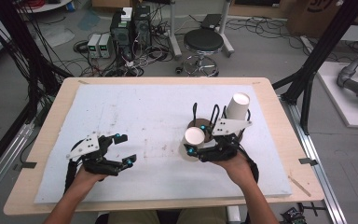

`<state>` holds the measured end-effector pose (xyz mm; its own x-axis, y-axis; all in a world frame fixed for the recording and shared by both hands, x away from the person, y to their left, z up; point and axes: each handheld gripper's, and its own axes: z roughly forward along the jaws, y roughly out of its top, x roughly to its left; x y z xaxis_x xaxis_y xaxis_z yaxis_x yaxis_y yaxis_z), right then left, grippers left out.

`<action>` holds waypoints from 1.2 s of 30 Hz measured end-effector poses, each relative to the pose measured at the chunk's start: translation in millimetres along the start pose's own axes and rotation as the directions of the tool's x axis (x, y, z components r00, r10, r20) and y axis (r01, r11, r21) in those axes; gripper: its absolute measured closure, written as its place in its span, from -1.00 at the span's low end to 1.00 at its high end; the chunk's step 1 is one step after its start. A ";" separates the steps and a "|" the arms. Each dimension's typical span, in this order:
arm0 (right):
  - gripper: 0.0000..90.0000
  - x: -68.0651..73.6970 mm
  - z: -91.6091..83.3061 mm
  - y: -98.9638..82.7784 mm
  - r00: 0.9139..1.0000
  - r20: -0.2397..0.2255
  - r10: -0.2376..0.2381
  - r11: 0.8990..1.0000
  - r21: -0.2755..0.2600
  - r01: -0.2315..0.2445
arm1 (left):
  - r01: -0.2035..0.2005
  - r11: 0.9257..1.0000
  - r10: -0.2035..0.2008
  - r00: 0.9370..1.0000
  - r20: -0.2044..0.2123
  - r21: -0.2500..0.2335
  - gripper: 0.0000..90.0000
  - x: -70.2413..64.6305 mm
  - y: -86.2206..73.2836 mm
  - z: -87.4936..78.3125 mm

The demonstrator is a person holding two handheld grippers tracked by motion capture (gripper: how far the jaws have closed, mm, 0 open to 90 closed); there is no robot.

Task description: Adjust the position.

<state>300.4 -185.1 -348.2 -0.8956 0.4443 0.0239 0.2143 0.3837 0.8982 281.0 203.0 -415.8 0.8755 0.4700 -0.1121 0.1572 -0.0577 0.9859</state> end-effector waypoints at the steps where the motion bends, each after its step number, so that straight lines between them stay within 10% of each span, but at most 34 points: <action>1: -0.24 0.0 0.0 0.0 1.000 0.000 0.000 1.000 0.000 0.000 | -0.002 1.000 0.002 1.000 0.015 0.004 -0.64 -2.5 1.0 3.2; 20: -0.25 13.4 13.9 1.5 0.997 -0.074 -0.015 1.000 0.002 0.015 | -0.073 0.997 0.065 0.978 0.196 0.030 -0.64 -23.8 10.0 54.5; 36: -0.24 22.0 25.5 2.6 0.991 -0.133 -0.008 1.000 0.002 0.009 | -0.090 0.995 0.074 0.962 0.265 0.051 -0.64 -37.2 7.2 93.0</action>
<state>291.2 -153.7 -356.5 -0.9412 0.3294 0.0747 0.2075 0.3893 0.8974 292.1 103.2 -416.1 0.9743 0.2145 -0.0681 0.1007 -0.1451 0.9843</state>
